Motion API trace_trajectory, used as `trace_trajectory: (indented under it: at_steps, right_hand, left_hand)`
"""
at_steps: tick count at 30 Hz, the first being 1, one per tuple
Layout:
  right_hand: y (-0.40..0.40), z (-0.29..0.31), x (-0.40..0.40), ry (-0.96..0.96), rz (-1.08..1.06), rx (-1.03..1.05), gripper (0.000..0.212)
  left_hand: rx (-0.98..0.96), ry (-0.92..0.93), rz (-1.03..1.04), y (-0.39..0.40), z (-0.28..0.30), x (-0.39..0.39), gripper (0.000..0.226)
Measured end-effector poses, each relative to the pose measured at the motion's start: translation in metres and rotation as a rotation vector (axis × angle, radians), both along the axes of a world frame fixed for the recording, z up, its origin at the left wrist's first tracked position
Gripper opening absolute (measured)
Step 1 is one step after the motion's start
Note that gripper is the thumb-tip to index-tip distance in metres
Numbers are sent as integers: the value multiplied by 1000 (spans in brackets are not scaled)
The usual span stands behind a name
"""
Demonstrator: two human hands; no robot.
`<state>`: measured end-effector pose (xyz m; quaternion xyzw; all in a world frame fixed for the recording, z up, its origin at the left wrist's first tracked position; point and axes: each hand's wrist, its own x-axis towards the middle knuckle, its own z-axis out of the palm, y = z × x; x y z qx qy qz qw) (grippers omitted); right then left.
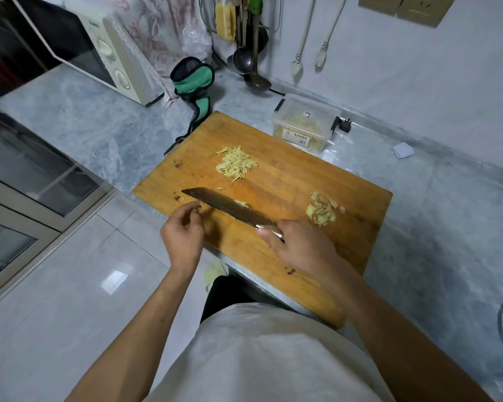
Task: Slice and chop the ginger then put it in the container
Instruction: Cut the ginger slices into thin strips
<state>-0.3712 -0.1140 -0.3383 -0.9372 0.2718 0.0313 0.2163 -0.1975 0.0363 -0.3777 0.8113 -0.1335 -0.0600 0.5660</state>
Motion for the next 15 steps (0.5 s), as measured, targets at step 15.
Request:
trace_trajectory:
  at_steps: [15]
  right_hand:
    - [-19, 5, -23, 28, 84, -304, 50]
  left_hand:
    - [572, -265, -659, -52, 59, 37, 36]
